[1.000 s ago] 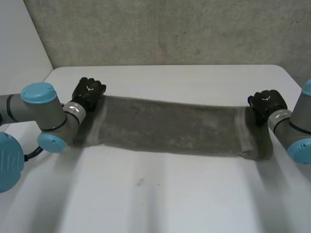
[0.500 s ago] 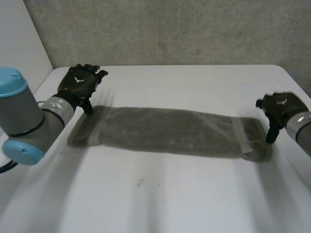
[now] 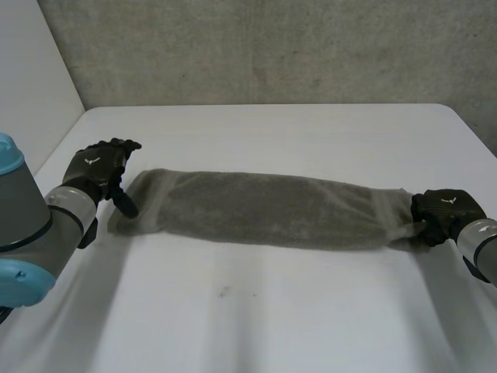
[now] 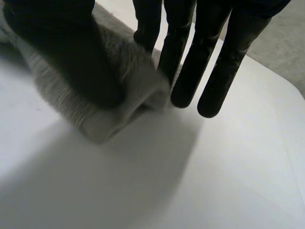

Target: Fold the towel.

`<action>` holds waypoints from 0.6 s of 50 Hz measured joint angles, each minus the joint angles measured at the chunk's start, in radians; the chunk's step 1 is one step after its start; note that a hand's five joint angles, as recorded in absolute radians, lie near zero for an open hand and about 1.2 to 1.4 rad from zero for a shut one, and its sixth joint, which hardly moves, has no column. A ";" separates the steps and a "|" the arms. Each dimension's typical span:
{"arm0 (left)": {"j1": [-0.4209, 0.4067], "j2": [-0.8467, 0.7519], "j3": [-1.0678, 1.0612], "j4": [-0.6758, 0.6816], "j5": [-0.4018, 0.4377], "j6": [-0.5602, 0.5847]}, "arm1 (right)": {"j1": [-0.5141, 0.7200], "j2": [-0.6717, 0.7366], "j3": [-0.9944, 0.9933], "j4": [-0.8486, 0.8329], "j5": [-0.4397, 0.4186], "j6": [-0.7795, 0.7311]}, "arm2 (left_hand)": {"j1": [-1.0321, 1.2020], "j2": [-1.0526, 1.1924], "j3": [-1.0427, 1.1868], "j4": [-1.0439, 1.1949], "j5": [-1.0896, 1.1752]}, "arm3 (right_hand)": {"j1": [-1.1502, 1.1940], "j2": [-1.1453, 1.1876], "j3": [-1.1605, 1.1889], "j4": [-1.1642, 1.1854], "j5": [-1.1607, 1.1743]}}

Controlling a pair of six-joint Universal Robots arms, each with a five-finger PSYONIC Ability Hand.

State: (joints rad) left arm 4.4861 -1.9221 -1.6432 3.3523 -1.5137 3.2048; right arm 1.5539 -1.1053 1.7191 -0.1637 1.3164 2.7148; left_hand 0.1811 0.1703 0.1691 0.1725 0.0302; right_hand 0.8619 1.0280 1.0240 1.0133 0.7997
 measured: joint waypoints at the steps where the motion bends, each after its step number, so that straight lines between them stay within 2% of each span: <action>1: -0.001 0.000 -0.002 0.001 0.001 0.001 | -0.004 0.005 -0.002 -0.005 0.000 -0.001 | 0.000 0.000 0.000 0.000 0.000 | 0.086 0.112 0.113 0.127 0.125; 12: -0.005 -0.002 -0.023 0.032 0.003 0.004 | -0.103 0.020 -0.032 -0.008 0.006 -0.079 | 0.000 -0.001 0.000 0.000 0.000 | 0.095 0.142 0.157 0.177 0.164; 16: -0.005 -0.002 -0.029 0.041 0.003 0.004 | -0.160 0.008 -0.035 -0.004 0.008 -0.153 | 0.000 -0.002 0.000 0.000 0.000 | 0.095 0.142 0.157 0.178 0.164; 22: -0.003 0.000 -0.031 0.045 0.003 0.005 | -0.311 -0.022 -0.072 -0.007 0.018 -0.362 | 0.000 -0.002 0.000 0.000 0.000 | 0.095 0.142 0.160 0.181 0.169; 27: -0.001 0.002 -0.031 0.045 0.003 0.007 | -0.345 -0.032 -0.135 -0.005 0.031 -0.438 | -0.001 -0.003 -0.002 -0.003 0.000 | 0.095 0.142 0.161 0.181 0.169; 30: -0.001 0.005 -0.031 0.044 0.003 0.007 | -0.287 -0.056 -0.182 -0.007 0.046 -0.442 | -0.001 -0.003 -0.002 -0.003 0.000 | 0.099 0.142 0.162 0.181 0.172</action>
State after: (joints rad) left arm 4.4849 -1.9173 -1.6746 3.3968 -1.5111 3.2120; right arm 1.2672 -1.1614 1.5370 -0.1710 1.3626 2.2726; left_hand 0.1797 0.1670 0.1673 0.1694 0.0302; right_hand 0.9604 1.1703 1.1862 1.1943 0.9718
